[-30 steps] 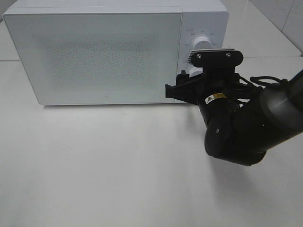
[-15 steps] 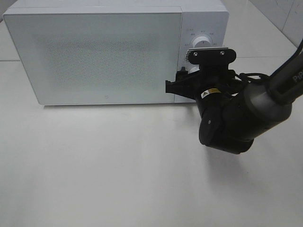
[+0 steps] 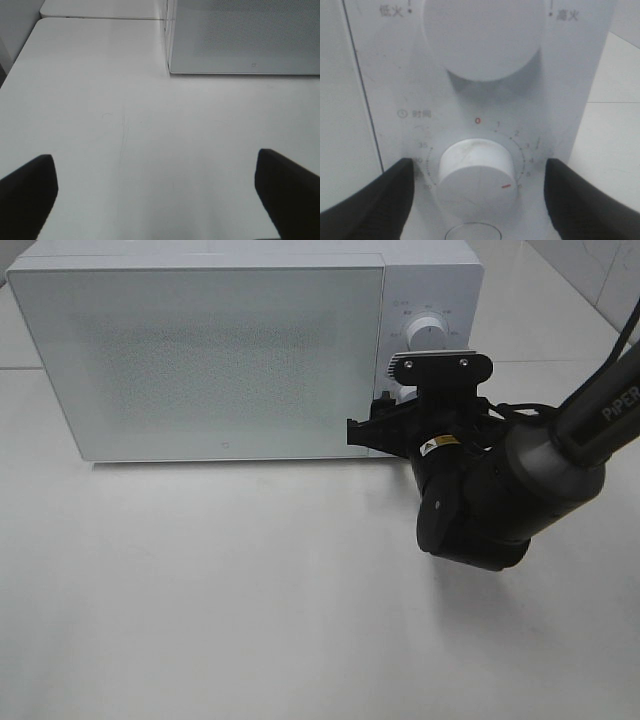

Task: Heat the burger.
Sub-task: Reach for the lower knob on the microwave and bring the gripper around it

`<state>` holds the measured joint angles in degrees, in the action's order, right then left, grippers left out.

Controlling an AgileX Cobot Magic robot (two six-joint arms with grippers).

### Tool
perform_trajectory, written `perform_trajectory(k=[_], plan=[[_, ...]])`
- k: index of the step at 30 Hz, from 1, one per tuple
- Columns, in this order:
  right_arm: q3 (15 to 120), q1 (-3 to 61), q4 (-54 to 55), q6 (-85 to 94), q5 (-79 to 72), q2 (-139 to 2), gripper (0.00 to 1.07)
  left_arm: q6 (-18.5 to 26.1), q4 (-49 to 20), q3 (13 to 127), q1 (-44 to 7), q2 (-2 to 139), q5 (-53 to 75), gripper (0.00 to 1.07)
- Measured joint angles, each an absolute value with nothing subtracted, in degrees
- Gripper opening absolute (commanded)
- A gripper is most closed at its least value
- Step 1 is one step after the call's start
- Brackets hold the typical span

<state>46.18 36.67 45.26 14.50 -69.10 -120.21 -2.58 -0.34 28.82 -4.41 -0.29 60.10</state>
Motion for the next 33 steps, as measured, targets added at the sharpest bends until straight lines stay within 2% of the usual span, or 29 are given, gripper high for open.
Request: perform_trajectory(k=[1,2,3,4,5,6,7,8,9,10,24,33], plan=[[46.2,36.7,45.3,14.5,-69.1,-120.2,0.60,-2.6,-0.3,28.8,-4.4,-0.3,60.1,1.00],[46.2,36.7,45.3,14.5,-69.1,-120.2,0.48,-2.6,-0.3,28.8,-4.4,-0.3,60.1,1.00],[46.2,36.7,45.3,14.5,-69.1,-120.2,0.48,-2.6,-0.3,28.8,-4.4,-0.3,60.1,1.00],[46.3,36.7,45.3,14.5,-69.1,-120.2,0.35,-2.6,-0.3,28.8,-4.4,-0.3,60.1,1.00],[46.3,36.7,45.3,14.5,-69.1,-120.2,0.35,-2.6,-0.3,28.8,-4.4,-0.3,60.1,1.00],[46.4,36.7,45.2,14.5,-69.0,-120.2,0.27,-2.6,-0.3,28.8,-4.4,-0.3,60.1,1.00],[46.5,36.7,45.0,14.4,-69.0,-120.4,0.15,-2.6,-0.3,28.8,-4.4,-0.3,60.1,1.00],[46.5,36.7,45.0,14.4,-69.0,-120.4,0.09,-2.6,-0.3,28.8,-4.4,-0.3,60.1,1.00],[46.5,36.7,45.0,14.4,-69.0,-120.4,0.09,-2.6,-0.3,28.8,-4.4,-0.3,60.1,1.00],[46.5,36.7,45.0,14.4,-69.0,-120.4,0.03,-2.6,-0.3,28.8,-4.4,-0.3,60.1,1.00],[46.5,36.7,44.1,12.8,-69.3,-120.6,0.00,-2.6,-0.3,28.8,-4.4,-0.3,60.1,1.00],[45.8,36.3,41.4,-5.7,-69.6,-120.6,0.00,-2.6,-0.3,28.8,-4.4,-0.3,60.1,1.00]])
